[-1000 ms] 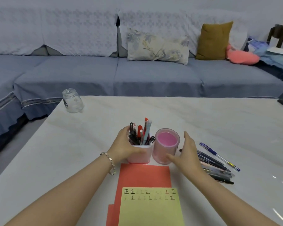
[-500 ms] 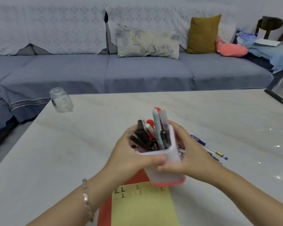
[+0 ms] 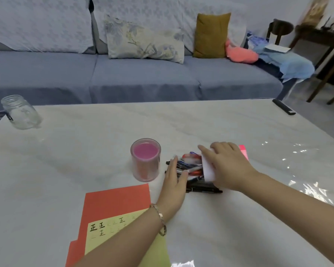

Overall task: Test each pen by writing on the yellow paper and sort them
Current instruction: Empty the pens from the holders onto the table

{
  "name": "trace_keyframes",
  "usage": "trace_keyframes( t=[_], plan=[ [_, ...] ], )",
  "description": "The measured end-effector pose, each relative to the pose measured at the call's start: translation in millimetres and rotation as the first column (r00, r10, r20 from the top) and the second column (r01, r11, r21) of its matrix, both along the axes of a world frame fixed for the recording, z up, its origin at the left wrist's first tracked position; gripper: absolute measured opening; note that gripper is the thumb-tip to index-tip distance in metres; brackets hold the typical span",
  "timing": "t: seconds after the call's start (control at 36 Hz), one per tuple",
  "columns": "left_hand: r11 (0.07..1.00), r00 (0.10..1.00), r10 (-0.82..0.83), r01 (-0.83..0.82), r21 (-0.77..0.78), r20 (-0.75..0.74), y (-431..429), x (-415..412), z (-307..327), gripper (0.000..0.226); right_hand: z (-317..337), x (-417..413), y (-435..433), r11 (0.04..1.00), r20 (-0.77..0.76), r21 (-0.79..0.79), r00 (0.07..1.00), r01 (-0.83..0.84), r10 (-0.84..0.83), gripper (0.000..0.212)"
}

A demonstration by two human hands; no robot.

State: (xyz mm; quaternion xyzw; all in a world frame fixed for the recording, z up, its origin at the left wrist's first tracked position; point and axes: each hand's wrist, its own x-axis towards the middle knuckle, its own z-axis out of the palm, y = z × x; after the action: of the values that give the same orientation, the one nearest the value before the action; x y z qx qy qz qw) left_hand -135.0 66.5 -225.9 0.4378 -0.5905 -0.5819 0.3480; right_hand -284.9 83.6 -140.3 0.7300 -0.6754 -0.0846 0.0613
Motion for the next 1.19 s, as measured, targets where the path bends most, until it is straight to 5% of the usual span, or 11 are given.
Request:
trace_keyframes(
  t=[0.22, 0.28, 0.36, 0.44, 0.58, 0.67, 0.78, 0.89, 0.97, 1.08, 1.19],
  plan=[
    [0.970, 0.890, -0.054, 0.155, -0.189, 0.453, -12.0, -8.1, -29.5, 0.063, -6.6, 3.7, -10.7, 0.994, -0.193, 0.029, 0.975, -0.108, 0.111, 0.084],
    [0.957, 0.861, -0.065, 0.198, -0.214, 0.505, -13.1, -7.1, -31.7, 0.060, -9.2, -3.0, -6.5, 0.983, -0.200, -0.101, 0.971, -0.156, 0.134, 0.071],
    [0.933, 0.780, -0.037, 0.250, -0.258, 0.625, -15.0, -7.8, -36.4, 0.059, -7.1, -16.3, 3.7, 0.978, -0.325, -0.065, 0.931, -0.199, 0.167, 0.049],
    [0.916, 0.682, 0.002, 0.293, -0.275, 0.731, -16.4, -12.2, -40.1, 0.060, -4.2, -38.3, 15.1, 0.971, -0.350, -0.123, 0.925, -0.205, 0.151, 0.053],
    [0.887, 0.548, 0.062, 0.353, -0.297, 0.834, -18.3, -19.2, -40.4, 0.070, 0.4, -48.8, 27.0, 0.995, -0.310, -0.078, 0.950, -0.057, 0.030, 0.101],
    [0.818, 0.523, 0.087, 0.448, -0.360, 0.848, -12.0, -16.7, -35.4, 0.091, -8.8, -53.1, 30.2, 0.978, -0.188, -0.200, 0.982, -0.059, 0.021, 0.105],
    [0.649, 0.466, 0.001, 0.673, -0.355, 0.885, -0.3, -3.8, -32.1, 0.091, -25.7, -54.5, 32.5, 0.938, -0.025, -0.344, 0.999, -0.048, 0.042, 0.103],
    [0.500, 0.424, 0.071, 0.768, -0.400, 0.903, -8.4, 9.9, -45.4, 0.091, -31.1, -51.0, 36.5, 0.957, 0.159, -0.285, 0.987, 0.055, -0.010, 0.104],
    [0.528, 0.356, 0.071, 0.779, -0.338, 0.932, -15.5, 9.4, -45.2, 0.079, -24.4, -42.4, 42.6, 0.966, 0.363, -0.219, 0.931, 0.135, -0.048, 0.101],
    [0.511, 0.382, 0.013, 0.792, -0.335, 0.924, -21.1, 3.6, -36.1, 0.066, -14.0, -27.2, 48.2, 0.963, 0.597, -0.138, 0.795, 0.230, -0.104, 0.104],
    [0.586, 0.533, 0.023, 0.678, -0.444, 0.846, -9.4, 6.2, -18.9, 0.078, -8.8, -13.0, 54.8, 0.940, 0.778, -0.136, 0.622, 0.311, -0.093, 0.105]
  ],
)
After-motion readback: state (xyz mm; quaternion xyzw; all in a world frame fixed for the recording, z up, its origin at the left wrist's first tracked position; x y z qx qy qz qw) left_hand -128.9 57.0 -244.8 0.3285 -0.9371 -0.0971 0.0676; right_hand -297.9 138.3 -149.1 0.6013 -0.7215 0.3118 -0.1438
